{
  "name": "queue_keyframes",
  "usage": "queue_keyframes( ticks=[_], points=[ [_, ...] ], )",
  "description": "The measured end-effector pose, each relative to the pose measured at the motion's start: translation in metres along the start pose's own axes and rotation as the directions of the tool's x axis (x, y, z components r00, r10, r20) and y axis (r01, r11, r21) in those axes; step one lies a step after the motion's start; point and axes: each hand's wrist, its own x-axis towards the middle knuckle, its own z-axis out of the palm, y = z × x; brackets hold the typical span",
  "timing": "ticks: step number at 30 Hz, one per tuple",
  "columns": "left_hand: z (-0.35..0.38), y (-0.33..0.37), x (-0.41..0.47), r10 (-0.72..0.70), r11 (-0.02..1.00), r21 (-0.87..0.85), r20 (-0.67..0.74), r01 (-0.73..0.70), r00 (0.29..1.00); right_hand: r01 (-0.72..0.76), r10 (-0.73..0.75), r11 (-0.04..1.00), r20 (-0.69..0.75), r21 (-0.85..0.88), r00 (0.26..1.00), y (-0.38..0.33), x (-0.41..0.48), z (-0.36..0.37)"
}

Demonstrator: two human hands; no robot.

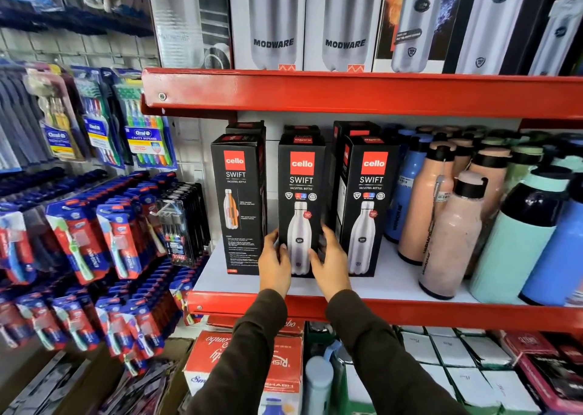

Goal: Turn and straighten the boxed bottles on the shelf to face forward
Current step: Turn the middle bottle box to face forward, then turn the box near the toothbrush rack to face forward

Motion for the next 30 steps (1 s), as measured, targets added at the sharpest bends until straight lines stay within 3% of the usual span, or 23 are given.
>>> queue_keyframes(
  ticks=[6, 10, 14, 18, 21, 24, 27, 30],
  points=[
    [-0.01, 0.0, -0.011, 0.096, 0.995, -0.013, 0.0, -0.096, 0.995, 0.06, -0.047, 0.996, -0.178, 0.064, 0.983, -0.008, -0.012, 0.0],
    [-0.027, 0.006, -0.016, 0.248, 0.968, -0.001, -0.118, -0.25, 0.962, 0.202, -0.173, 0.977, -0.295, 0.069, 0.94, -0.027, -0.021, 0.005],
    [-0.048, 0.012, -0.009, 0.382, 0.924, 0.098, -0.268, -0.369, 0.885, 0.284, -0.254, 0.947, -0.192, 0.152, 0.948, -0.053, -0.027, 0.023],
    [-0.07, 0.006, 0.009, 0.362, 0.932, 0.115, -0.375, -0.345, 0.853, 0.209, -0.214, 0.965, 0.015, 0.161, 0.977, -0.069, -0.026, 0.052],
    [-0.084, 0.003, 0.017, 0.258, 0.966, 0.049, -0.294, -0.255, 0.92, 0.097, -0.118, 0.983, 0.132, 0.157, 0.984, -0.075, -0.022, 0.071],
    [-0.095, 0.0, 0.024, 0.045, 0.991, -0.121, -0.129, -0.061, 0.991, -0.022, -0.001, 0.993, 0.191, 0.119, 0.982, -0.078, -0.019, 0.082],
    [-0.102, -0.003, 0.03, -0.057, 0.959, -0.277, 0.044, 0.067, 0.997, -0.115, 0.091, 0.989, 0.227, 0.095, 0.97, -0.077, -0.018, 0.089],
    [-0.107, -0.013, 0.039, -0.075, 0.939, -0.329, 0.09, 0.101, 0.993, -0.126, 0.097, 0.985, 0.218, 0.12, 0.971, -0.077, -0.02, 0.095]
  ],
)
